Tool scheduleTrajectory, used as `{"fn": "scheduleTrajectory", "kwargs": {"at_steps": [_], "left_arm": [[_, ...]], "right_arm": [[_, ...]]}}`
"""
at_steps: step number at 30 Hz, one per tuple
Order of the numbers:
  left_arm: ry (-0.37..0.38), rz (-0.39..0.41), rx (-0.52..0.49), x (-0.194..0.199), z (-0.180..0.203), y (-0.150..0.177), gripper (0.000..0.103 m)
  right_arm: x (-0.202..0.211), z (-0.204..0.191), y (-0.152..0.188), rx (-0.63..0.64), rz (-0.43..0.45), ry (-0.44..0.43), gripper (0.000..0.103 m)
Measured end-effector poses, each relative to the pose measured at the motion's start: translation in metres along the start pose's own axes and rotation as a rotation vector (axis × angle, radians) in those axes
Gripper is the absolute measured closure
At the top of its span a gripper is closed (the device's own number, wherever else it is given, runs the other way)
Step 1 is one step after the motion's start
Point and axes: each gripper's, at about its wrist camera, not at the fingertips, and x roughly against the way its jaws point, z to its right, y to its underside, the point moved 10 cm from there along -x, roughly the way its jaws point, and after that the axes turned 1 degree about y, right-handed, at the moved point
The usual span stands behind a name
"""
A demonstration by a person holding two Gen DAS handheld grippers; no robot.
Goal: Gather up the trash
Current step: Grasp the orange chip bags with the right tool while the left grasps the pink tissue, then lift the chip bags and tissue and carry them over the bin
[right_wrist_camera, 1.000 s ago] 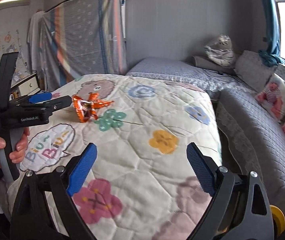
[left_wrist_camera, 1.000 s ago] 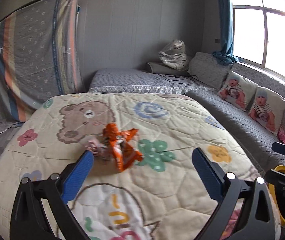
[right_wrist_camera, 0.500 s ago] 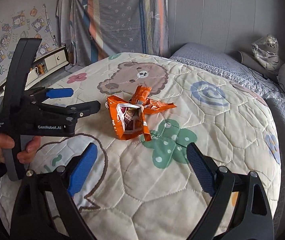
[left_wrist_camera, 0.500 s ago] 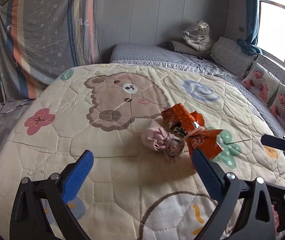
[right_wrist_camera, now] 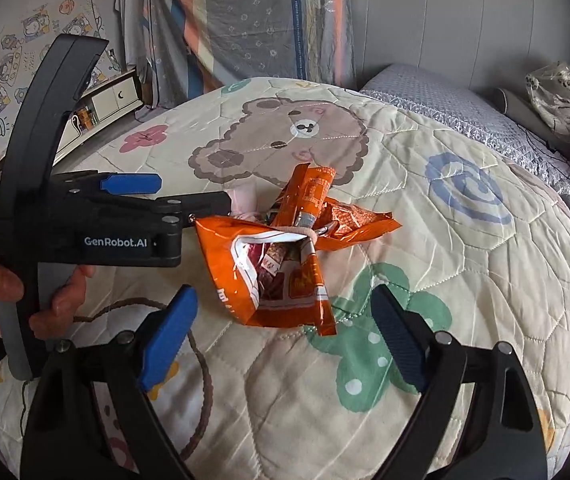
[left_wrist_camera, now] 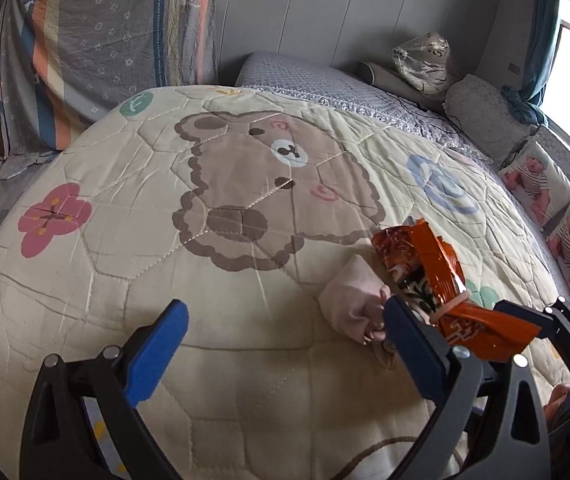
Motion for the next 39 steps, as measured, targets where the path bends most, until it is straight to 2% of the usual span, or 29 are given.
{"fn": "scheduleTrajectory", "kwargs": {"at_steps": [6,9,12,13,15,17,20,25,28,30,32,39], "left_arm": [[0.017,-0.016,0.002,-0.009,0.007,-0.005,0.008],[0.027,-0.024,0.012,-0.013,0.009,-0.009,0.011],[0.03,-0.029,0.006,-0.018,0.012,-0.012,0.017],[0.043,-0.033,0.01,-0.018,0.015,-0.012,0.021],[0.053,-0.04,0.002,-0.019,0.02,-0.012,0.027],[0.052,-0.038,-0.014,-0.019,0.025,-0.013,0.035],[0.061,-0.042,-0.02,-0.02,0.029,-0.015,0.042],[0.062,-0.037,-0.063,-0.02,0.04,-0.018,0.063],[0.055,-0.032,-0.085,-0.019,0.044,-0.02,0.072],[0.046,-0.027,-0.085,-0.018,0.044,-0.021,0.075],[0.036,-0.023,-0.092,-0.018,0.044,-0.022,0.083],[0.037,-0.012,-0.074,-0.014,0.036,-0.023,0.088]], "right_arm": [[-0.014,0.006,-0.001,-0.027,-0.031,-0.003,0.025],[-0.019,0.009,-0.001,-0.037,-0.043,-0.006,0.033],[-0.023,0.012,-0.001,-0.054,-0.055,-0.013,0.045],[-0.024,0.013,0.0,-0.058,-0.061,-0.017,0.053],[-0.025,0.015,0.0,-0.067,-0.067,-0.022,0.057],[-0.027,0.018,0.0,-0.086,-0.076,-0.028,0.067],[-0.025,0.024,-0.001,-0.12,-0.08,-0.043,0.075],[-0.019,0.039,-0.004,-0.144,-0.063,-0.008,0.08],[-0.013,0.051,-0.006,-0.161,-0.049,0.013,0.08],[-0.006,0.057,-0.008,-0.169,-0.033,0.021,0.08],[0.003,0.062,-0.011,-0.179,-0.015,0.027,0.08],[0.028,0.075,-0.009,-0.2,0.021,0.045,0.08]]}}
